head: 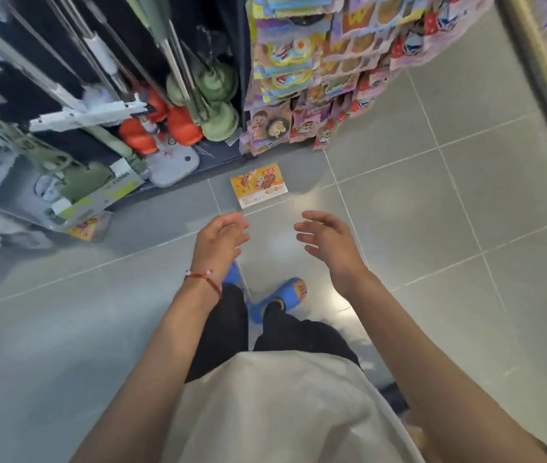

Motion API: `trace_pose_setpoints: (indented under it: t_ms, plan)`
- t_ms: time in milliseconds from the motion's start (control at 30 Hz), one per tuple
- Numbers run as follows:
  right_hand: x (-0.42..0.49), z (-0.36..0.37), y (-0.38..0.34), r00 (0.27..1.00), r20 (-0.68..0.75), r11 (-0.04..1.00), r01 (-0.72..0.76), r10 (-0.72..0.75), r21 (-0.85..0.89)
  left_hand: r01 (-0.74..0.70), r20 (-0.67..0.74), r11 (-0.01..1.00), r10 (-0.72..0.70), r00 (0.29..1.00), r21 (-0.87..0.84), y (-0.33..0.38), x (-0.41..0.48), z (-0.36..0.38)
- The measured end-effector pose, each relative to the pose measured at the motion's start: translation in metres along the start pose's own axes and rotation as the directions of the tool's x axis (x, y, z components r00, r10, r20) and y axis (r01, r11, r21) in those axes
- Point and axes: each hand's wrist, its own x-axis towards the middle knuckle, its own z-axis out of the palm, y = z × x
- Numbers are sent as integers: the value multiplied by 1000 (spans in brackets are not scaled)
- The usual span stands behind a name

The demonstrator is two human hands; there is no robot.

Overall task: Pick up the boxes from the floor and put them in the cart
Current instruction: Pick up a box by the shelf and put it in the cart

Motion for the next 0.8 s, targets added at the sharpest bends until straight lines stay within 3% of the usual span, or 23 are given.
trace_pose_setpoints:
  t_ms: [333, 533, 633, 800]
  plan:
    - [88, 27, -25, 1000, 9, 987, -27, 29, -156, 114, -116, 986, -128, 985, -121, 0, 75, -3]
    - [152, 42, -33, 998, -10, 978, -66, 65, -197, 235, -171, 946, -275, 946, -221, -1, 126, 2]
    - [182, 42, -31, 998, 63, 964, 16, 1, -266, 296, -203, 922, -349, 915, -249, -6, 152, 12]
    - [248, 37, -17, 981, 193, 906, 103, -24, -411, 275, -269, 886, -387, 882, -374, -34, 201, 37]
